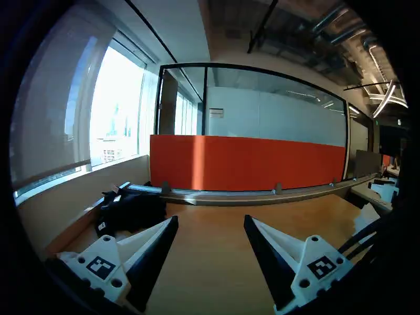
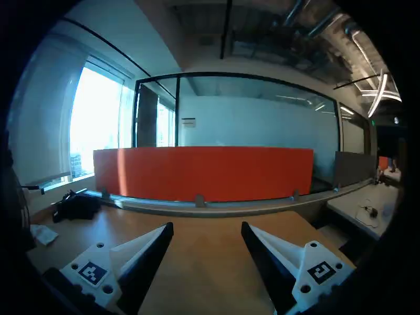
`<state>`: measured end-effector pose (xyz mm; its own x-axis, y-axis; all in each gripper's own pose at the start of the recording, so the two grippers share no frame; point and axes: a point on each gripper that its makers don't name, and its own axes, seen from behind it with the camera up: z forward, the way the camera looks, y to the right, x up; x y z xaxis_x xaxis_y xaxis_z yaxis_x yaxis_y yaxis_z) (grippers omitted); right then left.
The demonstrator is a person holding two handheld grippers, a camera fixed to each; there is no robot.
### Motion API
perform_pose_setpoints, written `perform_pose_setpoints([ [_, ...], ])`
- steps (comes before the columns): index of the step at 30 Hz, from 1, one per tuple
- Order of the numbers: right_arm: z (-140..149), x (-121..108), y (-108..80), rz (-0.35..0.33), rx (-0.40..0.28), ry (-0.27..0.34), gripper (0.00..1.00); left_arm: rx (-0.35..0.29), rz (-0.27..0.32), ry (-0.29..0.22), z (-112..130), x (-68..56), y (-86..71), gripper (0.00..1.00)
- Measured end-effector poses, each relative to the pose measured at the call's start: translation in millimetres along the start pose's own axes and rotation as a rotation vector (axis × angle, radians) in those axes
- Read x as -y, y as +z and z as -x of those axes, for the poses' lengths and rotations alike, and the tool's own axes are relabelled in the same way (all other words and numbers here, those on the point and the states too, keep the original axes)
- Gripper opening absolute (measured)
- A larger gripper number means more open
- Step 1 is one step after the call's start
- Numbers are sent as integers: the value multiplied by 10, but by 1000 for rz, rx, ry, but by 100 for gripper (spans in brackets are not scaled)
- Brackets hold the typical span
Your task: Fold towel
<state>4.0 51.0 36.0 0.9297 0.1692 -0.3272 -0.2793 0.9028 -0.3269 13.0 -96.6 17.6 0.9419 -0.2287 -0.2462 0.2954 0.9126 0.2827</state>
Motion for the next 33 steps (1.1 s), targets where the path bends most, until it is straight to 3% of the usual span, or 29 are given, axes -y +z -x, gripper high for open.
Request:
perform_pose_setpoints([
  [8, 262, 19, -40, 8, 1, -31, 100, -19, -4, -19, 252, 20, 24, 92],
  [24, 584, 198, -83, 0, -24, -56, 100, -43, 3, 19, 876, 35, 86, 93],
  [33, 663, 281, -111, -16, -11, -77, 100, -78, 13, 28, 1042, 71, 62, 93],
])
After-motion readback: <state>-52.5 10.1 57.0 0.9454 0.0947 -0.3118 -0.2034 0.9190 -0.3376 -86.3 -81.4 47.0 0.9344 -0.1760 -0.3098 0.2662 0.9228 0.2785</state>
